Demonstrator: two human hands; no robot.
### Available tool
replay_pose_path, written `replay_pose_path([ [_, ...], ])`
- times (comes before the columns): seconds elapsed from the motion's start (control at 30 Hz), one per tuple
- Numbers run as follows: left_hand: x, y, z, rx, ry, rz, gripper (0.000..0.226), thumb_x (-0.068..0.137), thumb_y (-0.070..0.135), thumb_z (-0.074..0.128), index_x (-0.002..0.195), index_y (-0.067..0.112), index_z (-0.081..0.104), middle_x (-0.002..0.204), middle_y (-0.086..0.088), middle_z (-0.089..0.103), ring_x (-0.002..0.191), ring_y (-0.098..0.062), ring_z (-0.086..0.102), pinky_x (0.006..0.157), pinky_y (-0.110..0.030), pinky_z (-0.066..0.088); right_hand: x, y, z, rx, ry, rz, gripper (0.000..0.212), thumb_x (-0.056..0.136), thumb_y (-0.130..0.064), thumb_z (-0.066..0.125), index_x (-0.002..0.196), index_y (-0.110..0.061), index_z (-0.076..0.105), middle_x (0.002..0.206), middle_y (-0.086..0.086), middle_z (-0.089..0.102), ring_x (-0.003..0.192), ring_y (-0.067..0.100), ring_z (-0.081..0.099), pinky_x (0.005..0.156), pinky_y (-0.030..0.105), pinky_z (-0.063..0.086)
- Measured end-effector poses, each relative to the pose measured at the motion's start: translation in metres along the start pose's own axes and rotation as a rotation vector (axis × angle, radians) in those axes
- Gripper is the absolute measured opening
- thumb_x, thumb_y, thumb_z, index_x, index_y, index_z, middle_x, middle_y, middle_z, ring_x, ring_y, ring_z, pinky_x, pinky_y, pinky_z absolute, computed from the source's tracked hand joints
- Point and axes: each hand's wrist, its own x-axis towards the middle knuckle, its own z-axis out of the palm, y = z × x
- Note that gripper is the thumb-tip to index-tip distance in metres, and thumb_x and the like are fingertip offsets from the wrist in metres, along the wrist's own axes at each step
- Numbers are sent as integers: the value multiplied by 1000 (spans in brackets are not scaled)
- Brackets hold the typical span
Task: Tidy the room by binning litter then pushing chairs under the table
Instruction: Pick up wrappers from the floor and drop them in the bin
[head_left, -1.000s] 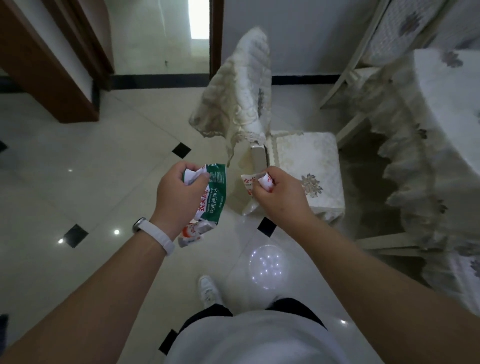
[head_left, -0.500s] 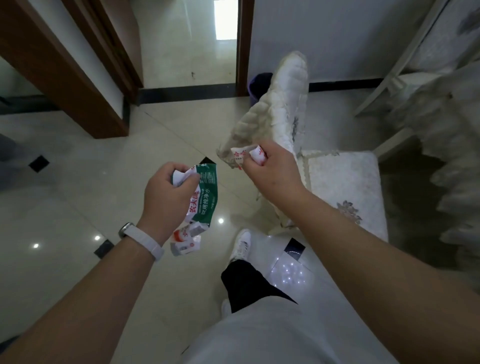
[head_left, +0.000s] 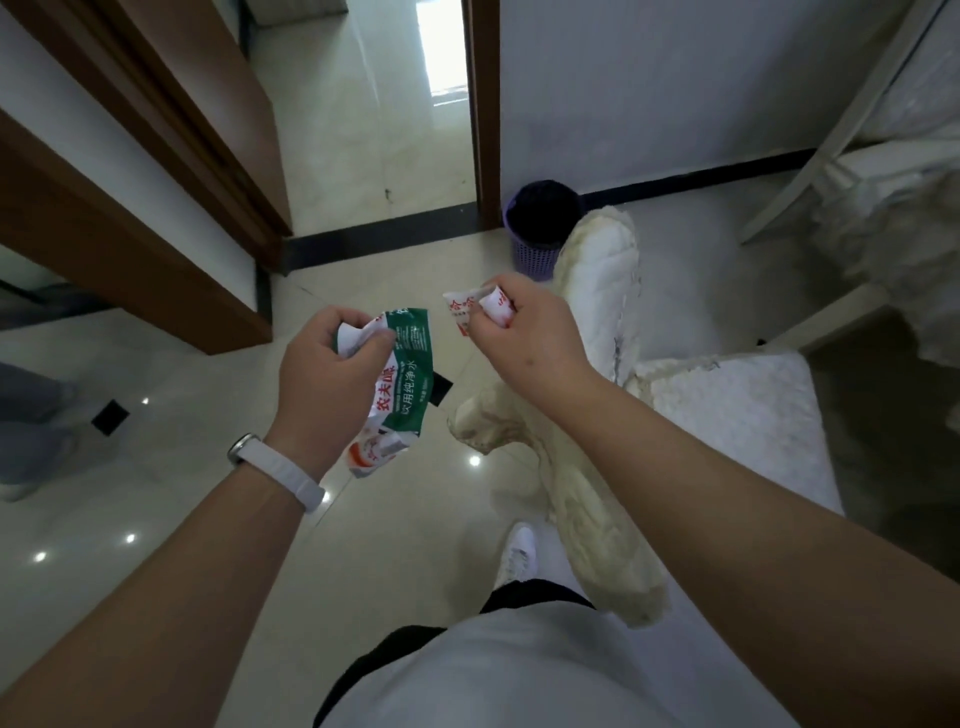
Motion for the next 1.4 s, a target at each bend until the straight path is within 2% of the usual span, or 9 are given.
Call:
replay_pose_path([
  [0.17,37,1,0,-26,-38,-24,12,93,25,65,97,15,60,86,0,65,74,-14,69,54,-22,55,28,-2,-2,-15,32,37,4,93,-26,60,90,-26,56,81,-12,60,74,7,59,57,16,45],
  [0.3,81,-5,-3,-38,-86,-13,11,93,25,65,98,16,60,90,-3,66,80,-18,70,61,-33,59,56,-5,6,-48,76,77,4,92,-26,60,90,-25,57,80,-12,60,68,5,55,55,20,42],
  [0.5,168,-12,-3,-58,-155,42,15,92,22,66,97,9,63,85,-5,68,70,-10,69,53,-21,55,114,-15,29,-107,165,189,9,90,-25,59,91,-16,62,80,-3,64,70,15,58,59,33,47],
  [0.63,246,-12,-19,-63,-247,39,8,91,25,66,91,18,62,82,1,68,70,-7,68,56,-29,57,163,-37,49,-144,211,266,3,92,-23,61,90,-24,59,72,-12,54,59,3,48,45,9,32],
  [0.83,346,-1,-53,-82,-287,78,10,91,25,65,86,18,60,75,5,66,66,-4,67,50,-23,52,230,-75,76,-177,265,266,29,93,-21,62,71,-30,44,67,-13,50,53,-10,48,43,6,32],
  [0.93,376,7,-53,-124,-315,63,10,91,24,65,89,15,61,77,4,68,67,-6,69,50,-22,53,256,-82,77,-198,307,269,29,92,-24,62,70,-30,45,66,-11,51,52,-3,48,43,7,32],
  [1.07,411,19,-32,-135,-368,55,9,91,22,66,86,18,59,77,3,67,68,-9,70,50,-24,53,287,-73,65,-196,369,276,9,90,-23,62,83,-19,59,68,-5,56,54,7,44,45,13,34],
  [1.17,440,29,-5,-128,-403,44,10,90,22,66,89,14,61,79,0,68,70,-12,70,54,-29,58,315,-53,54,-239,397,256,9,88,-21,62,87,-12,63,68,-1,58,54,8,45,45,13,33],
  [1.4,526,57,77,-35,-391,44,7,90,19,66,85,16,62,72,4,65,59,-3,64,45,-16,46,418,20,7,-195,386,401,12,90,-26,60,85,-16,60,68,-3,58,57,9,49,52,23,38],
])
